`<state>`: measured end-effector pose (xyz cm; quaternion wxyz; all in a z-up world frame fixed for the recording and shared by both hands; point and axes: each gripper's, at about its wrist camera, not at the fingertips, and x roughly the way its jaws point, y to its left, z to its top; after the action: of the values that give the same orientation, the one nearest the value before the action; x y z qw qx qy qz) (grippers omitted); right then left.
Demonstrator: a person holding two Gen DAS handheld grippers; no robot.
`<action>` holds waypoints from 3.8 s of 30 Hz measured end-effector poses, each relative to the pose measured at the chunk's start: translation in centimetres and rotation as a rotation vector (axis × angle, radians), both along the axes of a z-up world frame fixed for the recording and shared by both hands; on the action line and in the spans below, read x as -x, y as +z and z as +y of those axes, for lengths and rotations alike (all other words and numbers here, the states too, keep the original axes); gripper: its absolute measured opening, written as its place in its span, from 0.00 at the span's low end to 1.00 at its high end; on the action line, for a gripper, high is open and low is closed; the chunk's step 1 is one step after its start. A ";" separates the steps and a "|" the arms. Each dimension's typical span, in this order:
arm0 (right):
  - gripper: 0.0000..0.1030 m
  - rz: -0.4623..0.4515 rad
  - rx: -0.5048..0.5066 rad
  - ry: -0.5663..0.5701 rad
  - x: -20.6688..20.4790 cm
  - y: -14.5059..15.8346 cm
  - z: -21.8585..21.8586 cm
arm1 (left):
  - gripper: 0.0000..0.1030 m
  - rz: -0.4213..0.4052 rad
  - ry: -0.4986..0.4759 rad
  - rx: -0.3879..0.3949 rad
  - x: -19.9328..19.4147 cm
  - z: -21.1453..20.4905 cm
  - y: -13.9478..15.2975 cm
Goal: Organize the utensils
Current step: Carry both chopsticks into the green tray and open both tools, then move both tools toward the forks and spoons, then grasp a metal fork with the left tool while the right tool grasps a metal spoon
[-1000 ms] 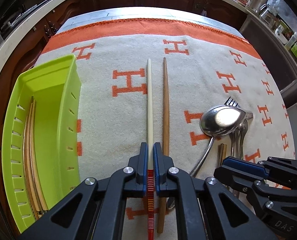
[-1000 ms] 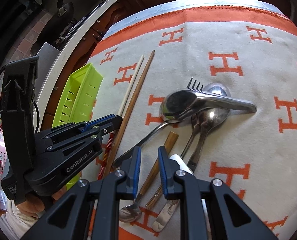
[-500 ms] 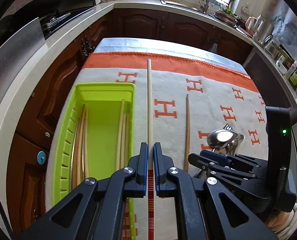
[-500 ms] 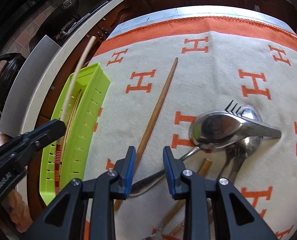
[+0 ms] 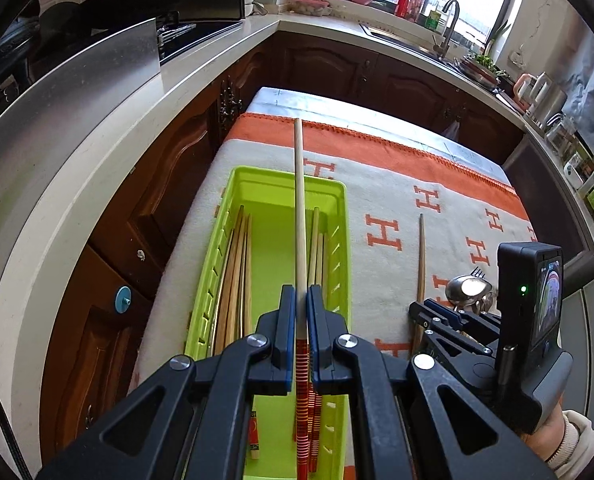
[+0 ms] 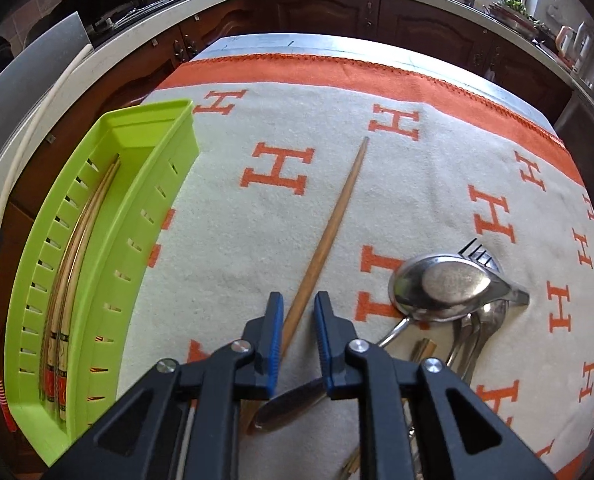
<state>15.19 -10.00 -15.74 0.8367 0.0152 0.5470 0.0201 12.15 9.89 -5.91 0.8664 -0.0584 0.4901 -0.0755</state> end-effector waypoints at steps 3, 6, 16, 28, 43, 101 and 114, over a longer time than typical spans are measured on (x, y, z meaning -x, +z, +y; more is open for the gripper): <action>0.07 0.017 -0.055 -0.032 -0.4 0.0 -0.9 | 0.04 -0.004 0.008 0.012 0.3 0.9 0.0; 0.06 0.052 -0.150 -0.059 -0.4 0.4 -1.9 | 0.04 -0.012 0.010 0.019 0.7 1.7 0.1; 0.06 0.021 -0.377 -0.003 1.1 6.1 0.2 | 0.04 -0.012 0.010 0.028 1.1 3.4 -0.2; 0.07 0.092 -0.445 0.104 -0.2 7.1 6.3 | 0.06 0.020 0.025 0.048 0.2 4.8 -1.4; 0.07 0.078 -0.358 0.149 0.7 7.3 7.6 | 0.10 0.012 0.028 0.058 0.8 5.6 -1.1; 0.34 -0.192 0.034 0.356 3.6 4.2 -11.6 | 0.43 0.158 -0.286 0.009 -1.1 -15.4 -4.8; 0.37 -0.206 0.318 0.696 2.7 0.7 -7.9 | 0.43 0.207 -0.211 -0.009 -2.3 -13.9 -6.2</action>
<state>12.44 -17.86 -15.06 0.8223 -0.3030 0.4291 0.2188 14.44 -4.00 -12.14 0.7989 -0.0103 0.5805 -0.1574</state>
